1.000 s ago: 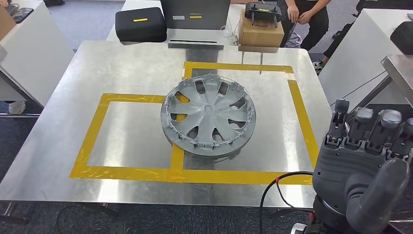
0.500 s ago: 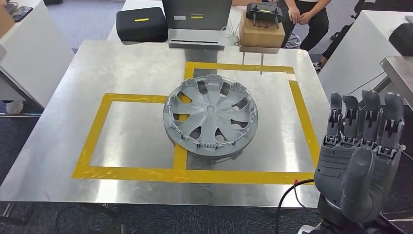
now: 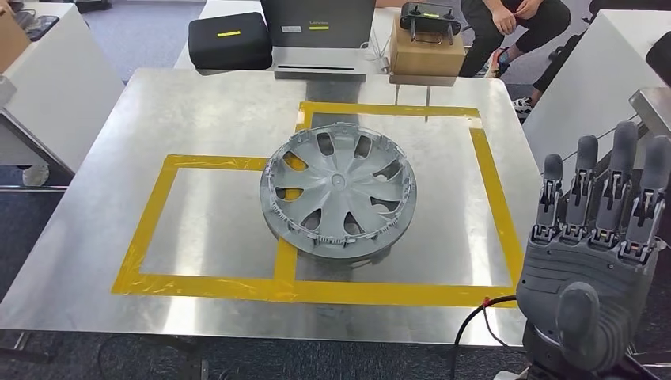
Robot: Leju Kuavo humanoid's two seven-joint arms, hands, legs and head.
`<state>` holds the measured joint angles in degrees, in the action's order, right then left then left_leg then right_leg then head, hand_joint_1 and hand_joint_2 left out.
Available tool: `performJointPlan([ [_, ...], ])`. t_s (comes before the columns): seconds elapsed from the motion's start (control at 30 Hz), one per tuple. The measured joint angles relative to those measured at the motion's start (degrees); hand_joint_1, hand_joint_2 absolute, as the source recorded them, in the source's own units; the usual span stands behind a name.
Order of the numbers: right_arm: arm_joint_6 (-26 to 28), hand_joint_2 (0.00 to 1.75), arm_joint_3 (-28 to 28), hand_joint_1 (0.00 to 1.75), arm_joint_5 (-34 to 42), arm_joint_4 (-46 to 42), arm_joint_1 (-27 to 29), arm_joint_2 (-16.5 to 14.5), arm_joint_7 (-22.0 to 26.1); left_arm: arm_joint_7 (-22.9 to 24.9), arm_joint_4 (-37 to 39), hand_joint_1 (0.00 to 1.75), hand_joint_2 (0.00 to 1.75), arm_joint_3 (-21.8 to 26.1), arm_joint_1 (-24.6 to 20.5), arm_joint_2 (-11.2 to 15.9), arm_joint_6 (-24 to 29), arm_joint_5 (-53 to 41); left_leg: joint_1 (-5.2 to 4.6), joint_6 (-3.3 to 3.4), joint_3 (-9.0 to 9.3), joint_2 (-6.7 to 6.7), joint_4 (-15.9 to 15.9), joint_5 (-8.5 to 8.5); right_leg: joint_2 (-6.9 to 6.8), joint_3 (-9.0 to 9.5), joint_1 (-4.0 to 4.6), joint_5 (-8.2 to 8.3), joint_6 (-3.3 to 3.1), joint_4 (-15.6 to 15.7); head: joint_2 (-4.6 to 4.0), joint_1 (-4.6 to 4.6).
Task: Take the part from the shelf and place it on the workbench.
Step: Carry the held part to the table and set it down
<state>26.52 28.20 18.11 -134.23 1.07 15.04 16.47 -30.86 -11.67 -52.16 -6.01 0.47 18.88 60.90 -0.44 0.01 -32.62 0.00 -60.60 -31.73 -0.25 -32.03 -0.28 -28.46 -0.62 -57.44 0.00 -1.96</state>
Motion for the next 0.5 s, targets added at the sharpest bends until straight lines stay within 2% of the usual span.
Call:
performJointPlan([
  [0.03,-0.01,1.75,0.00,0.00,0.00,-0.01,0.00,-0.01,0.01,-0.01,0.00,0.00,0.00,0.02,-0.01,0.02,0.00,-0.01,0.12,-0.34,-1.08,-0.03,-2.33,-1.37,-0.06,0.29,-0.16,0.06,-0.15,0.29,0.00,0.31],
  [0.1,-0.01,1.75,0.00,0.00,0.01,0.02,0.02,0.00,0.01,-0.01,0.01,0.00,0.00,0.05,0.05,0.05,0.01,0.00,0.50,-0.92,-4.84,-0.09,-9.43,-4.49,-0.12,0.44,-0.19,-0.06,-0.35,0.34,0.00,0.93],
  [0.13,-0.01,1.75,0.00,0.00,0.01,0.04,0.04,0.00,0.01,-0.01,0.02,0.00,0.00,0.05,0.10,0.08,0.01,0.01,0.74,-1.15,-6.56,-0.08,-12.32,-5.22,-0.11,0.47,-0.21,-0.14,-0.37,0.31,0.00,1.09],
  [0.17,-0.01,1.75,0.00,0.00,0.02,0.07,0.05,0.00,0.01,-0.01,0.02,0.00,0.00,0.05,0.16,0.09,0.01,0.01,0.95,-1.35,-7.46,-0.07,-13.42,-4.81,-0.08,0.54,-0.25,-0.26,-0.32,0.26,0.00,1.16],
  [0.2,-0.01,1.75,0.00,0.00,0.02,0.09,0.06,0.00,0.01,-0.01,0.02,0.00,0.00,0.05,0.18,0.10,0.01,0.01,1.14,-1.53,-7.23,-0.03,-12.31,-3.26,-0.02,0.65,-0.34,-0.40,-0.18,0.17,0.00,1.22],
  [0.27,-0.01,1.75,0.00,0.00,0.02,0.12,0.06,0.00,0.01,-0.01,0.02,0.00,0.00,0.05,0.17,0.11,0.01,0.01,1.47,-1.82,-4.27,0.08,-5.67,0.95,0.12,0.97,-0.57,-0.91,0.35,-0.19,0.00,1.35],
  [0.3,-0.01,1.75,0.00,0.00,0.02,0.12,0.04,0.01,0.01,-0.01,0.02,0.00,0.00,0.06,0.14,0.10,0.00,0.01,1.53,-1.85,-2.75,0.13,-2.52,2.18,0.19,0.98,-0.54,-1.21,0.73,-0.55,0.00,1.59],
  [0.33,-0.02,1.75,0.00,0.00,0.01,0.12,0.05,0.01,0.02,0.01,0.02,0.00,0.00,0.07,0.13,0.11,0.00,0.00,1.53,-1.66,-1.80,0.15,-0.60,2.67,0.25,0.90,-0.48,-1.36,1.09,-0.83,0.00,1.77],
  [0.43,0.01,1.75,-0.05,0.00,-0.46,-0.03,-0.13,0.08,0.67,1.67,0.02,0.00,0.00,0.04,0.23,0.09,-0.01,-0.69,1.36,-0.64,-1.48,0.02,0.19,2.51,0.32,0.72,-0.43,-1.36,1.83,-1.17,0.00,1.72],
  [0.5,0.08,1.75,-0.33,0.00,-0.75,-0.49,-0.54,0.33,0.85,3.18,0.02,0.00,0.00,0.03,0.21,0.00,0.06,-1.40,1.40,-0.05,-1.46,-0.01,0.43,2.74,0.29,0.33,-0.59,-2.90,2.27,-2.60,0.00,1.43],
])
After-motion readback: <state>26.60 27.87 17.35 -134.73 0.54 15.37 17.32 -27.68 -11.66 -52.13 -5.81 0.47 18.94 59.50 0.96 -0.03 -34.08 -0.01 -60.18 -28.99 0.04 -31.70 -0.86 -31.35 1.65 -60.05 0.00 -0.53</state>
